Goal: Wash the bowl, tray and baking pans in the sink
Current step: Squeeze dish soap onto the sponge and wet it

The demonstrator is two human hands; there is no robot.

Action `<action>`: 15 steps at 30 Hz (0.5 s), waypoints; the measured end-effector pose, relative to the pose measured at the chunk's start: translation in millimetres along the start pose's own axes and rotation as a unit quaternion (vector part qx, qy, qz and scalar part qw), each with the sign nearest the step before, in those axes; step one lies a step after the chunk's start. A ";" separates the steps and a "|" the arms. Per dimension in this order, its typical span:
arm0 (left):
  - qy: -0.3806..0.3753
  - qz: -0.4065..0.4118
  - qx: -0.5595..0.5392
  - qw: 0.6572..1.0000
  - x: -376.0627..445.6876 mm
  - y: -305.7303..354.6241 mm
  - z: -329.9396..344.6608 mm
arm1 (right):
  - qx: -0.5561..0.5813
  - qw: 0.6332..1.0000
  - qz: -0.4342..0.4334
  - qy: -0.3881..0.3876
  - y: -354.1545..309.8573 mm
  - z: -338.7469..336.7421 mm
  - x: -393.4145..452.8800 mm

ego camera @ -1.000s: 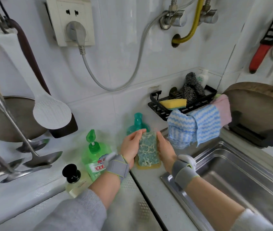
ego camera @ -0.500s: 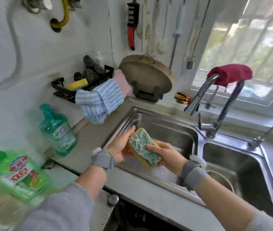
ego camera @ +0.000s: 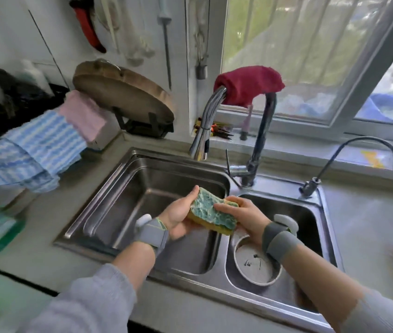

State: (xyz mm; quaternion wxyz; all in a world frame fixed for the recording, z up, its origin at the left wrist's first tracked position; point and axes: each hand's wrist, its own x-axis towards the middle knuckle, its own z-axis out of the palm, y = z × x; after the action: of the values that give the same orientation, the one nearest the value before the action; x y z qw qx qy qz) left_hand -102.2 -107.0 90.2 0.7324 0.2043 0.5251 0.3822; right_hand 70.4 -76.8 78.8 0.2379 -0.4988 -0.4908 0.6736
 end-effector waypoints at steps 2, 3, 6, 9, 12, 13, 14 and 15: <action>0.012 -0.003 0.007 1.000 5.9 -4.6 -0.2 | -0.022 1.000 0.013 -0.002 1.6 -4.0 5.0; 0.020 -0.005 0.006 1.000 14.1 -6.8 -1.1 | -0.028 0.999 0.018 -0.006 4.0 -8.1 12.5; 0.050 -0.017 -0.001 0.999 33.6 -13.7 -7.1 | -0.066 0.997 0.034 -0.010 15.6 -13.7 34.2; 0.060 -0.033 -0.015 0.998 56.7 -22.9 -21.1 | -0.097 0.994 0.046 0.000 31.4 -14.2 54.8; 0.062 -0.038 -0.022 0.997 66.8 -30.4 -27.0 | -0.125 0.991 0.047 0.010 37.4 -16.8 63.6; 0.058 -0.046 -0.012 0.997 77.7 -32.4 -31.2 | -0.128 0.990 0.049 0.018 43.2 -18.6 72.7; 0.057 -0.044 -0.006 0.997 80.7 -33.4 -32.1 | -0.137 0.989 0.047 0.019 45.5 -19.9 74.8; 0.064 -0.039 0.005 0.997 81.5 -31.7 -33.3 | -0.156 0.987 0.040 0.016 43.1 -18.0 75.6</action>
State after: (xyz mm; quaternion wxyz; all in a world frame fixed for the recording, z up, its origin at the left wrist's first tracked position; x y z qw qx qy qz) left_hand -109.4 -67.1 5.8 0.7106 0.1625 0.5807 0.3625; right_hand 64.5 -25.4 6.5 0.1379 -0.5601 -0.5652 0.5897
